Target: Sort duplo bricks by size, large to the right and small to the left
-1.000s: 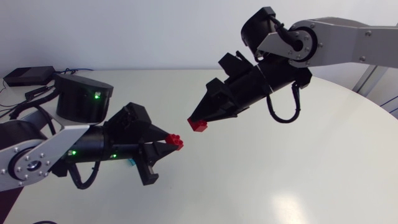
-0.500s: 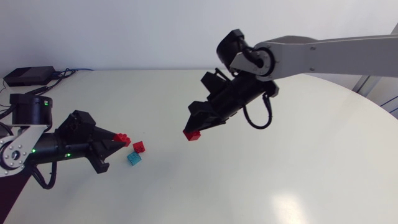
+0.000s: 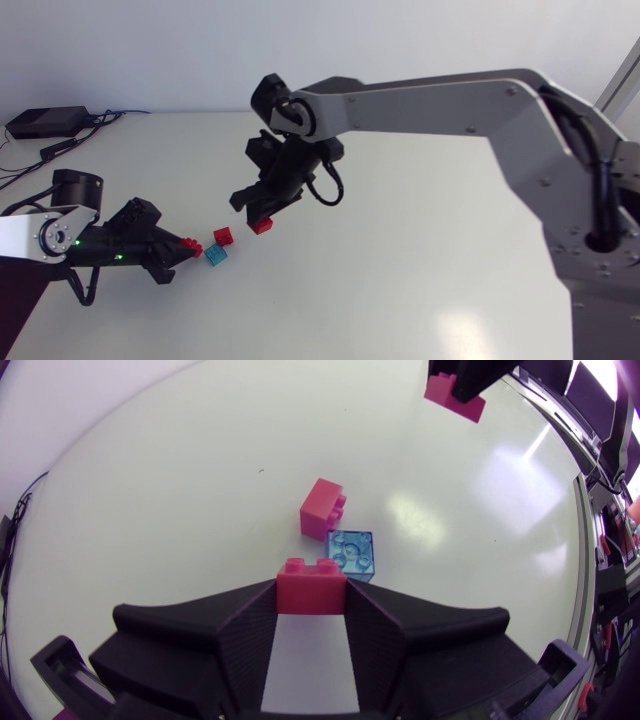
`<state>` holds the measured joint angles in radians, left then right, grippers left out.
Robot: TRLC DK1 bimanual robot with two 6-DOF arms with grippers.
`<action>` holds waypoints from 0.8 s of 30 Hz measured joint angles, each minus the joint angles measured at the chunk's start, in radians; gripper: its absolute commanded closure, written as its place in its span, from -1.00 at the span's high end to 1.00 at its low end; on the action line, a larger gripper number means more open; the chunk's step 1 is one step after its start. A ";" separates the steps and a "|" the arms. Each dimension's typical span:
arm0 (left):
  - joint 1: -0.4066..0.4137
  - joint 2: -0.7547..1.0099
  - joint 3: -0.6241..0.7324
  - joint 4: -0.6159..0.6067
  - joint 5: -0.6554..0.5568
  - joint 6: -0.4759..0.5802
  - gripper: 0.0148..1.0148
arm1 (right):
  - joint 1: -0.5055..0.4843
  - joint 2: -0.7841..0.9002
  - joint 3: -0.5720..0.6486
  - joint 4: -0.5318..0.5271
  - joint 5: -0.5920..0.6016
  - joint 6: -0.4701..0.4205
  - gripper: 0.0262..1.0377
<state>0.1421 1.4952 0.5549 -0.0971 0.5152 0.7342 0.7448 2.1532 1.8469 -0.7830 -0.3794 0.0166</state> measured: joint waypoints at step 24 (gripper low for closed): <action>-0.005 0.036 0.028 -0.001 -0.021 0.006 0.93 | 0.111 0.160 0.053 0.012 0.112 -0.011 -0.30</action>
<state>0.1371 1.5314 0.5827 -0.0978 0.4938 0.7399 0.8562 2.3131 1.9003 -0.7712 -0.2672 0.0055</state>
